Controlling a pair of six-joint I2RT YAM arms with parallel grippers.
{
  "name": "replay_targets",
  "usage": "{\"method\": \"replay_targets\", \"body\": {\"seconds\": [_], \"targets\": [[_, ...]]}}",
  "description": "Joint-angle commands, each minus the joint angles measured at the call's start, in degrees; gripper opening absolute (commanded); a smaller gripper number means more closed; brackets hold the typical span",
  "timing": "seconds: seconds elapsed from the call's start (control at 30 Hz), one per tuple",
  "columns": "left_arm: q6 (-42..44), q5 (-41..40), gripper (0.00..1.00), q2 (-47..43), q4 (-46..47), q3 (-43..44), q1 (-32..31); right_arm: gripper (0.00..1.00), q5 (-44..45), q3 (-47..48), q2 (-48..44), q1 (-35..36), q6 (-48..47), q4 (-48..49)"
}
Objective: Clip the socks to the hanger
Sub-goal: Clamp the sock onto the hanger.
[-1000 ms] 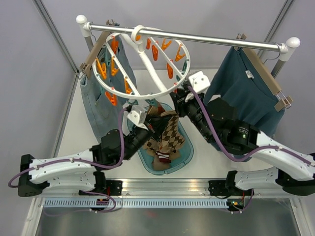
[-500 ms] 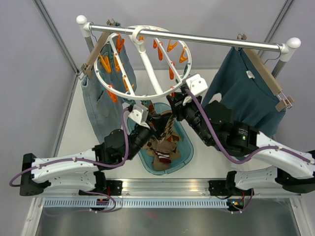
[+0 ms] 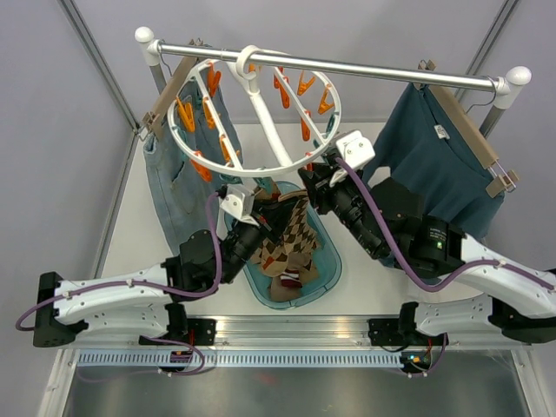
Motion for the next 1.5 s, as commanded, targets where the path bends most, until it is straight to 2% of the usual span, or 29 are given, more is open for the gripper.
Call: {"method": "replay_targets", "body": {"seconds": [0.0, 0.8, 1.47], "targets": [[2.01, -0.18, 0.02, -0.99, 3.48, 0.0, 0.1, 0.0, 0.43, 0.45, -0.81, 0.55, -0.19, -1.13], [1.4, 1.05, 0.02, 1.38, 4.18, 0.35, 1.24, 0.0, 0.69, -0.78, -2.21, 0.55, -1.69, 0.72], [-0.36, 6.06, 0.02, 0.68, 5.15, -0.08, 2.65, 0.0, 3.59, -2.28, -1.77, 0.46, -2.92, 2.04]]}}
